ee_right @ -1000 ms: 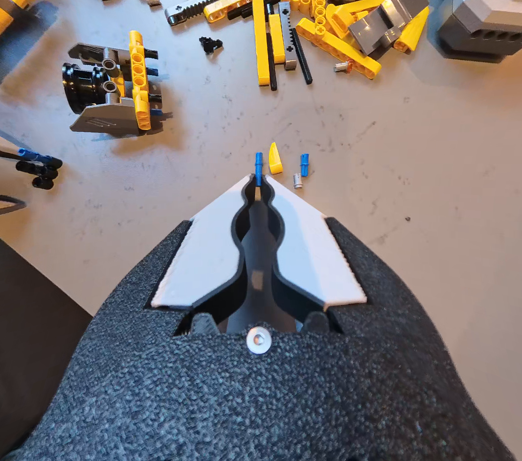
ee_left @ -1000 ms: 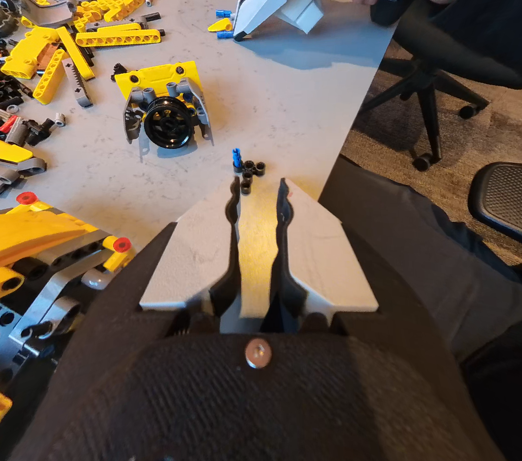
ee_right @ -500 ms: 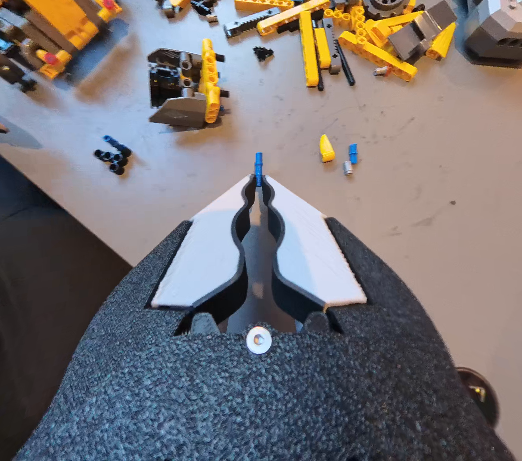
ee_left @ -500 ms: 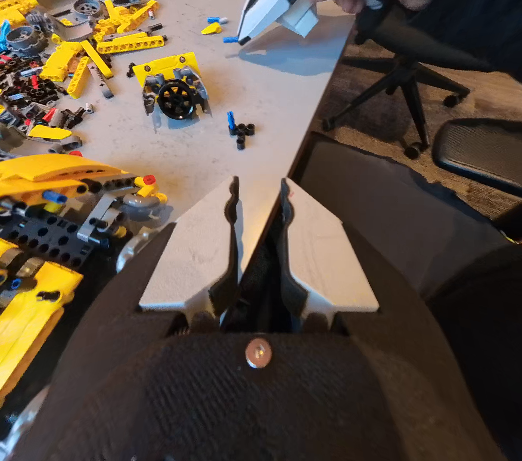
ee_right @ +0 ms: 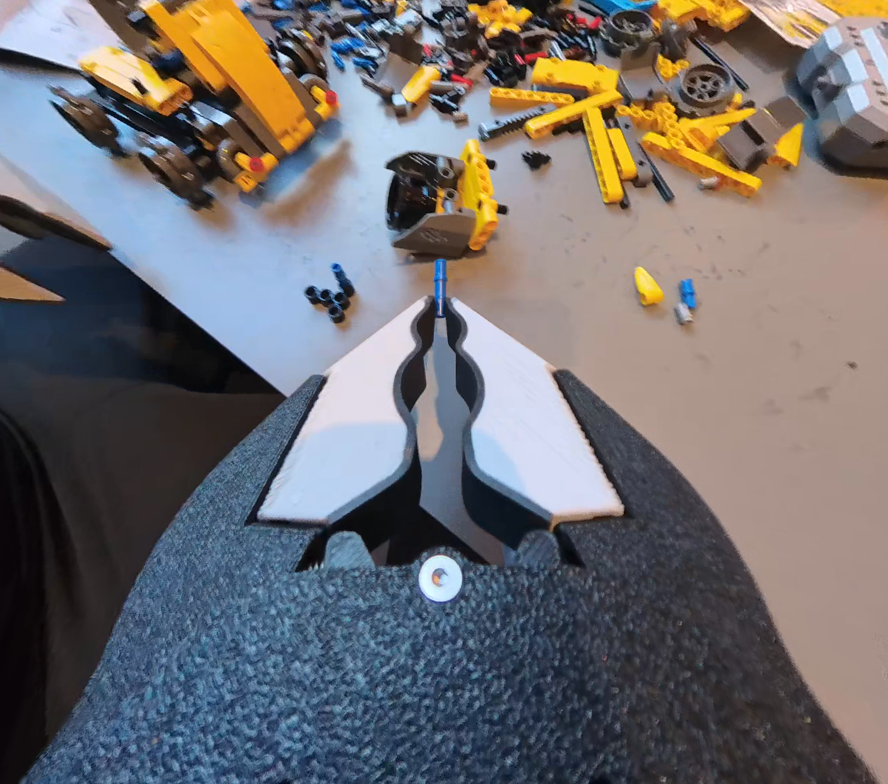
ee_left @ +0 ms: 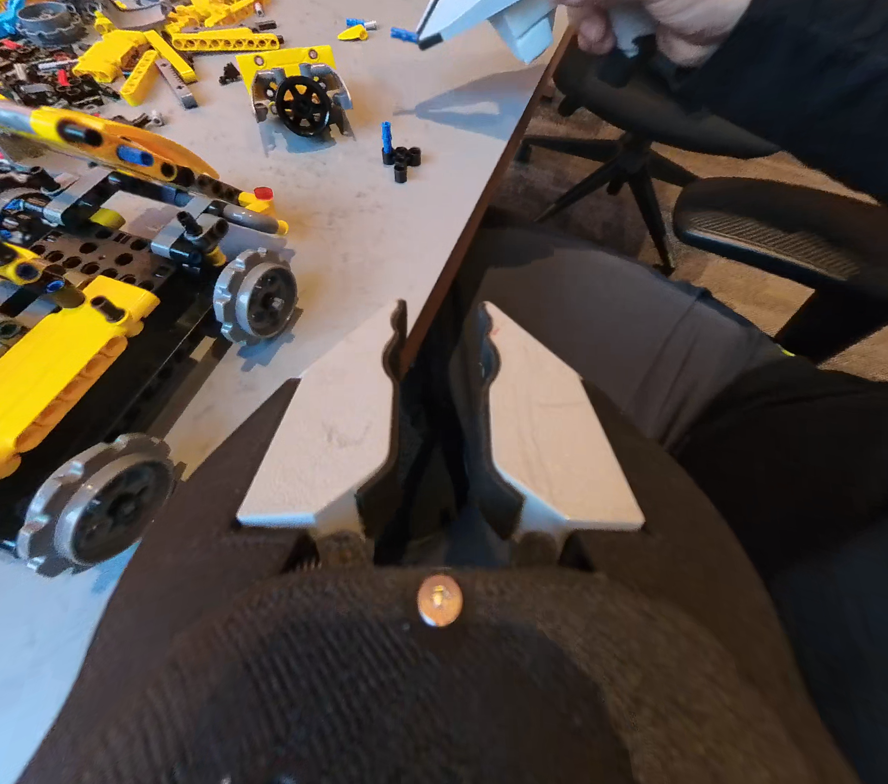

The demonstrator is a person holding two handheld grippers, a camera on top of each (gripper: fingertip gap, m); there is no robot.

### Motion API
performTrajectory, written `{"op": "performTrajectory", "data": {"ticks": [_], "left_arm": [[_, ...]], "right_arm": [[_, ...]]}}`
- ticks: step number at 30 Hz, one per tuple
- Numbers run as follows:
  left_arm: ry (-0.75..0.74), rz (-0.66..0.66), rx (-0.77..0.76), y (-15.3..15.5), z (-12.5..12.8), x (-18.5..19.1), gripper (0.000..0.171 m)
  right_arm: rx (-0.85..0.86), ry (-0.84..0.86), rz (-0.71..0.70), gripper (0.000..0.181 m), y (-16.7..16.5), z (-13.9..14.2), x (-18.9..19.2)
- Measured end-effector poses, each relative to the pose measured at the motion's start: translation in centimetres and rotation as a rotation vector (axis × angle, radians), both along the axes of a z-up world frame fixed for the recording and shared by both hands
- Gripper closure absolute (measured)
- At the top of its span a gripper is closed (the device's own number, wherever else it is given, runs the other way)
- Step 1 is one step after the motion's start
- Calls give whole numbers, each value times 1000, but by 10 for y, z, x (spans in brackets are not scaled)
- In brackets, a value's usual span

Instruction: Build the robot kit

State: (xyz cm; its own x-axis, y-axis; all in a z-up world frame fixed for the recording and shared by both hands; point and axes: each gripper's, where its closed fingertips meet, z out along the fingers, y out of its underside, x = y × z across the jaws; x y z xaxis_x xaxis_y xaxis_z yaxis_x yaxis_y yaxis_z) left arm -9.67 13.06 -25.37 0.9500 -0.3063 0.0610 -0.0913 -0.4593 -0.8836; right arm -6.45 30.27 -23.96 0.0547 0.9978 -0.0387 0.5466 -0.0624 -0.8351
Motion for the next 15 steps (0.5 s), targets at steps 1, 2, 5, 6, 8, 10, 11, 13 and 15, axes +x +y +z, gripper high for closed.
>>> {"op": "performTrajectory", "data": {"ticks": [1, 2, 5, 6, 8, 10, 11, 13, 15], "left_arm": [[-9, 1, -2, 0, 0, -1, 144], [-12, 6, -3, 0, -1, -2, 144], [-20, 6, -1, 0, -2, -2, 143], [-15, 4, 2, 0, -1, -2, 142], [-1, 2, 8, 0, -1, -2, 142], [7, 2, 17, 0, 0, -2, 142], [6, 3, 20, 1, 0, -2, 142], [2, 6, 26, 1, 1, -2, 142], [3, 7, 27, 2, 1, -3, 142]], "right_arm": [[-15, 14, 9, 178, -5, 2, -2], [-30, 24, 15, 178, -9, 4, -4], [-84, 47, 21, 178, -18, 4, -9], [-105, 55, 24, 178, -20, 3, -11], [-140, 73, 30, 178, -24, 3, -13], [-172, 96, 41, 178, -29, 5, -14], [-186, 110, 48, 178, -32, 7, -15], [-207, 136, 67, 178, -38, 13, -15], [-219, 153, 82, 178, -42, 17, -16]]}}
